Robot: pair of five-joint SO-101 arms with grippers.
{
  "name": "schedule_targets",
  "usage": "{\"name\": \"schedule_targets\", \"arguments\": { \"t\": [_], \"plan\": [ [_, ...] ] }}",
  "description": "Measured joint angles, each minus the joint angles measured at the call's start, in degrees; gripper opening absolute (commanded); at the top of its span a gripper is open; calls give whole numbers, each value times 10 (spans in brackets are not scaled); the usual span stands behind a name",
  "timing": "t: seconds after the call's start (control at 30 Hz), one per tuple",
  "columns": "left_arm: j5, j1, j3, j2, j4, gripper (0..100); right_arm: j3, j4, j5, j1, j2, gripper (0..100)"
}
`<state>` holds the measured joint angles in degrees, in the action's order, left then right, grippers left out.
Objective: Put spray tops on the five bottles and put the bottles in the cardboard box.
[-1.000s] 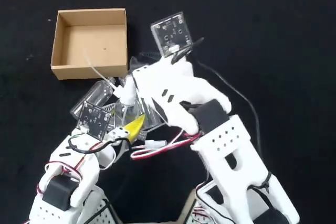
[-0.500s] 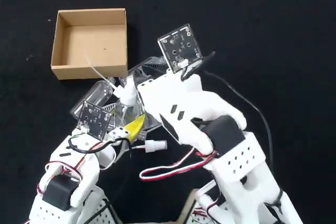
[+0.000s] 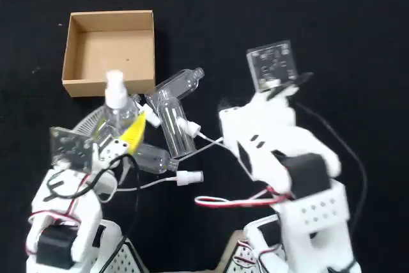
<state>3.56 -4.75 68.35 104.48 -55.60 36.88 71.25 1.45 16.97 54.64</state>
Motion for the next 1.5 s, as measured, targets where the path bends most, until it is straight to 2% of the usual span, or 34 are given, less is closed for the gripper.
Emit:
{"name": "schedule_targets", "arguments": {
  "t": [0.17, 0.33, 0.47, 0.7, 0.93, 1.07, 1.23, 1.33, 1.5],
  "plan": [
    [1, 14, -52, -32, 6, 145, 164, -127, 0, 4, 0, 60],
    [24, 74, -98, -141, 69, 145, 265, -208, 0, 41, -1, 60],
    [29, 104, -105, -222, 138, 145, 290, -223, 0, 57, -1, 60],
    [29, 109, -87, -317, 316, 145, 324, -259, -3, 58, -1, 60],
    [29, 150, -99, -468, 431, 145, 327, -262, -4, 58, -1, 60],
    [29, 164, -134, -560, 465, 145, 327, -263, -4, 58, -1, 60],
    [29, 166, -178, -645, 468, 145, 327, -263, -4, 58, -1, 60],
    [29, 166, -192, -674, 472, 145, 327, -263, -4, 58, -1, 60],
    [29, 186, -193, -684, 538, 146, 327, -263, -4, 58, -1, 60]
  ]
}}
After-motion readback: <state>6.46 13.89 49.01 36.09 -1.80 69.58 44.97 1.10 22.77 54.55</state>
